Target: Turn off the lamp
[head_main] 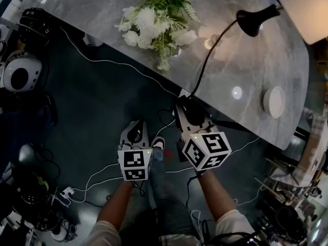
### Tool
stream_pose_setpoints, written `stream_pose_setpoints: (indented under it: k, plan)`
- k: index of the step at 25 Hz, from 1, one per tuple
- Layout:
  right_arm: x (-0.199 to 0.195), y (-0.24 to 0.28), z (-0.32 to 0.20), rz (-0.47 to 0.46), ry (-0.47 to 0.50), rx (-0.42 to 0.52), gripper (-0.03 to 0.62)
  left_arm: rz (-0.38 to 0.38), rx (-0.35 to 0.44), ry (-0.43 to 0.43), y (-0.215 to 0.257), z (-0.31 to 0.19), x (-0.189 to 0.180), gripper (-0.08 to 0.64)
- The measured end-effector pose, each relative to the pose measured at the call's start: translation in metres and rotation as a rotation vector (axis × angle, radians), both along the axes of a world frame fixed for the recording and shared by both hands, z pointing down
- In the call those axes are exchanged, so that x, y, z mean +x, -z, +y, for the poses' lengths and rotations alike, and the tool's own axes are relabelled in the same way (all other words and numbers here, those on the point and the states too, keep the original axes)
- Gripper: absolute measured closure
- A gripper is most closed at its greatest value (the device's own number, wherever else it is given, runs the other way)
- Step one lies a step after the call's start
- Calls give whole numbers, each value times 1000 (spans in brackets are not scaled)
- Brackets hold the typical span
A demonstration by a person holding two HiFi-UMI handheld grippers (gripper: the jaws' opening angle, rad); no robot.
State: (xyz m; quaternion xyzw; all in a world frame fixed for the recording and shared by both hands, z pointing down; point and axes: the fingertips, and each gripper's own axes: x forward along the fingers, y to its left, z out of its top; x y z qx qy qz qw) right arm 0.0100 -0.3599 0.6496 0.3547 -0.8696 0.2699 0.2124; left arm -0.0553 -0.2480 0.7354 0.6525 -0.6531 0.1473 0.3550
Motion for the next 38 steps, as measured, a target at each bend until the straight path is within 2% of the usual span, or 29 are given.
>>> stream_pose_setpoints:
  k: [8, 38]
  plan:
    - [1, 2, 0, -7, 1, 3, 531, -1, -8, -4, -4, 0, -2, 565]
    - [-2, 5, 1, -37, 29, 6, 525, -6, -16, -9, -8, 0, -2, 565]
